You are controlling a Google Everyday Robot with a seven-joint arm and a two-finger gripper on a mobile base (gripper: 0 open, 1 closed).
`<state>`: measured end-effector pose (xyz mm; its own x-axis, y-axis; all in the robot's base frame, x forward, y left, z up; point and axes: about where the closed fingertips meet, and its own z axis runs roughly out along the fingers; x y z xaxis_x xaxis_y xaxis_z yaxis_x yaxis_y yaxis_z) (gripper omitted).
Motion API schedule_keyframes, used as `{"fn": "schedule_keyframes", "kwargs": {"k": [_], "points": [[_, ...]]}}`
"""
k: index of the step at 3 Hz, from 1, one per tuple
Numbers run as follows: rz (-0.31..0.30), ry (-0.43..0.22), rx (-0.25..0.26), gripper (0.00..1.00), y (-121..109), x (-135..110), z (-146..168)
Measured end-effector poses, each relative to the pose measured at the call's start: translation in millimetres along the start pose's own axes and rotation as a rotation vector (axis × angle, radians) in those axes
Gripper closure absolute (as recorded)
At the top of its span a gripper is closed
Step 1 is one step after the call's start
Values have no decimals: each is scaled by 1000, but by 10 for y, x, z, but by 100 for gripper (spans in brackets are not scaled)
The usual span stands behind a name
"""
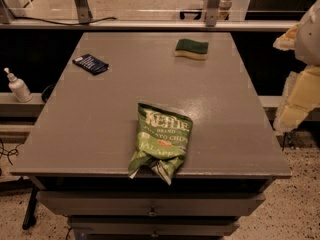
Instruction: Move green jalapeno chip bag near rxbar blueberry
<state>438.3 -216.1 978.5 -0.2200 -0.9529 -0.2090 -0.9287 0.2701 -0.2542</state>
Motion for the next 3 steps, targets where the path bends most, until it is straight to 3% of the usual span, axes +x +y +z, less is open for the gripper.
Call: {"fn": "schedule_keyframes", "kwargs": {"k": [1, 2, 3], "points": [[0, 0, 0, 0, 0, 0, 0], [-14, -75, -16, 0, 33, -118, 101], [-24, -196, -74, 0, 137, -350, 334]]}}
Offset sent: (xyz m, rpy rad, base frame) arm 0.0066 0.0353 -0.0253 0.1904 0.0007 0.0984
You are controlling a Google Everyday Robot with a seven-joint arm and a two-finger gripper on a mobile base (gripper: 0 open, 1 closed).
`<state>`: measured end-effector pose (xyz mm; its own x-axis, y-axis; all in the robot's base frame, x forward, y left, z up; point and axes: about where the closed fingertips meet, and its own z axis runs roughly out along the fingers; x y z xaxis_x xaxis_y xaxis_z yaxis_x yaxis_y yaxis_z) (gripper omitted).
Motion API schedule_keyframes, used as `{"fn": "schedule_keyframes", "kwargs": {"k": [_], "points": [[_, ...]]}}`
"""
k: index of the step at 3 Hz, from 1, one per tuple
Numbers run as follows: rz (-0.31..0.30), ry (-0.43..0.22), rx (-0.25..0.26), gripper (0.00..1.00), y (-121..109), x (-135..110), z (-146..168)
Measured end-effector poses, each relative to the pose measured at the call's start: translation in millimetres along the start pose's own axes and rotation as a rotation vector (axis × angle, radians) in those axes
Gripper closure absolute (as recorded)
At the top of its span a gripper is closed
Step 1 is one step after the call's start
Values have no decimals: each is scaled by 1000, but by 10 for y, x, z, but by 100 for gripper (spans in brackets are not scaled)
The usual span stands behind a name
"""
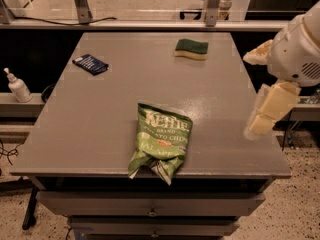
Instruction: Move green jalapeno chip bag near rxbar blueberry
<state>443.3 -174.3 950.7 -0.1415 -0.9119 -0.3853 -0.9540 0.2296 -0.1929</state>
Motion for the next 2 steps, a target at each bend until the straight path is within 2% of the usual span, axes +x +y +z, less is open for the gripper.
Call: {"fn": "schedule_keyframes", "kwargs": {"k": [1, 2], "points": [[-8, -135, -87, 0, 140, -257, 370], [-30, -210, -173, 0, 302, -477, 739]]}}
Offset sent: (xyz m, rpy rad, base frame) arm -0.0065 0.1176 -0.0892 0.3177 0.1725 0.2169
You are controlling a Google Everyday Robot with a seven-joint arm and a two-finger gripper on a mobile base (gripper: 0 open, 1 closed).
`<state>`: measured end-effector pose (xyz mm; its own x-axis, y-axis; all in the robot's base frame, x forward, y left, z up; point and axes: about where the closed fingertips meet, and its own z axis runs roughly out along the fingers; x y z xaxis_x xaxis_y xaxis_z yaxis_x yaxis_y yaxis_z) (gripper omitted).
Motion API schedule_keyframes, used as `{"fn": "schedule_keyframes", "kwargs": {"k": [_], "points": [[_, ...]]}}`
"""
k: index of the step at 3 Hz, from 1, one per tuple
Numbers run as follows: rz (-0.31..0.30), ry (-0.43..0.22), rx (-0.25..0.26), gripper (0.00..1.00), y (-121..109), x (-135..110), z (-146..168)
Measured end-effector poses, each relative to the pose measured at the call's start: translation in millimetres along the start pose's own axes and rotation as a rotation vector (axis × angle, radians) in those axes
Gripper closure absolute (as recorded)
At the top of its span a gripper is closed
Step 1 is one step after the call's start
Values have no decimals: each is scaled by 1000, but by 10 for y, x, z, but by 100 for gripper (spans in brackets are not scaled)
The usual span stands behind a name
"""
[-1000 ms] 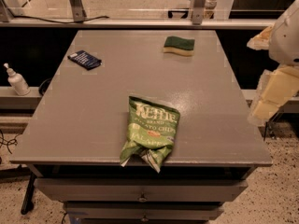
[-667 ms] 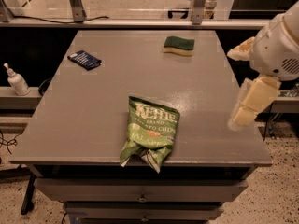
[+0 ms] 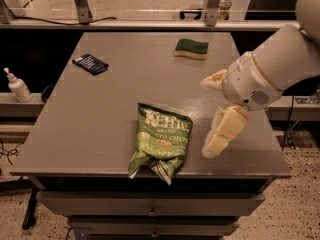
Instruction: Move green jalapeno chip bag near rxbar blueberry
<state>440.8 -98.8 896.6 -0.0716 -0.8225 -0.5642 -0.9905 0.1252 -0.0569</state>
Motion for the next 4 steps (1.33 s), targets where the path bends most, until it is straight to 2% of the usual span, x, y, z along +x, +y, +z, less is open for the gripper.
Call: {"fn": "schedule_keyframes", "kwargs": {"k": [1, 2, 3, 4], "points": [[-17, -50, -66, 0, 85, -102, 378], [-21, -87, -105, 0, 135, -183, 697], [-21, -124, -134, 19, 190, -217, 938], [-7, -137, -147, 42, 234, -195, 1036]]}}
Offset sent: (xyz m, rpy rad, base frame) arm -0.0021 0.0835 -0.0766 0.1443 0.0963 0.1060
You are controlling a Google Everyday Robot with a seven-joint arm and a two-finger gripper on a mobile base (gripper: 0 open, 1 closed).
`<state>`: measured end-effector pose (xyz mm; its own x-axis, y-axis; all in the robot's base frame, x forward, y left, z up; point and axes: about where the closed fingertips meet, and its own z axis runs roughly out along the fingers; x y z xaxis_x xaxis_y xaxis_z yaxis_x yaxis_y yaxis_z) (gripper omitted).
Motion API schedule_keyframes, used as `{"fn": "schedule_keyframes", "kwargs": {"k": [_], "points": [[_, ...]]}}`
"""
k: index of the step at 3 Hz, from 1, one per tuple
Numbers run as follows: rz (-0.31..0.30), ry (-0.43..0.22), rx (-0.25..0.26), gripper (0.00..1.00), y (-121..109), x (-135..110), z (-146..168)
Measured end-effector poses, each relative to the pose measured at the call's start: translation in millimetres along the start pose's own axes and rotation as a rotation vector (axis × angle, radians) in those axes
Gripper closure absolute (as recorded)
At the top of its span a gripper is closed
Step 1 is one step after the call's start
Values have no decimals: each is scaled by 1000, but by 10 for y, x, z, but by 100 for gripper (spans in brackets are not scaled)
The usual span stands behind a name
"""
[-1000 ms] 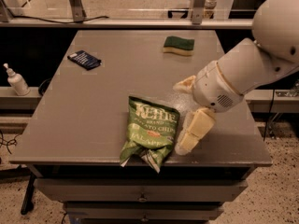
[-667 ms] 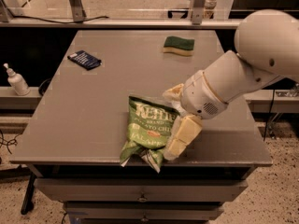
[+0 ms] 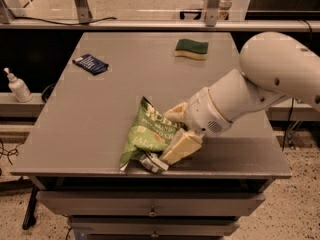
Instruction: Move green jalapeno chip bag near rxbar blueberry
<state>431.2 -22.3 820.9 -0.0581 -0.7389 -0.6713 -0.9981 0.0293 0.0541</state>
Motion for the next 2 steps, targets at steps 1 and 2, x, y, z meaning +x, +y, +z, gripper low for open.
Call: {"fn": "schedule_keyframes", "kwargs": {"k": [1, 2], "points": [[18, 5, 18, 64, -36, 56, -87], [30, 24, 66, 87, -204, 61, -376]]}}
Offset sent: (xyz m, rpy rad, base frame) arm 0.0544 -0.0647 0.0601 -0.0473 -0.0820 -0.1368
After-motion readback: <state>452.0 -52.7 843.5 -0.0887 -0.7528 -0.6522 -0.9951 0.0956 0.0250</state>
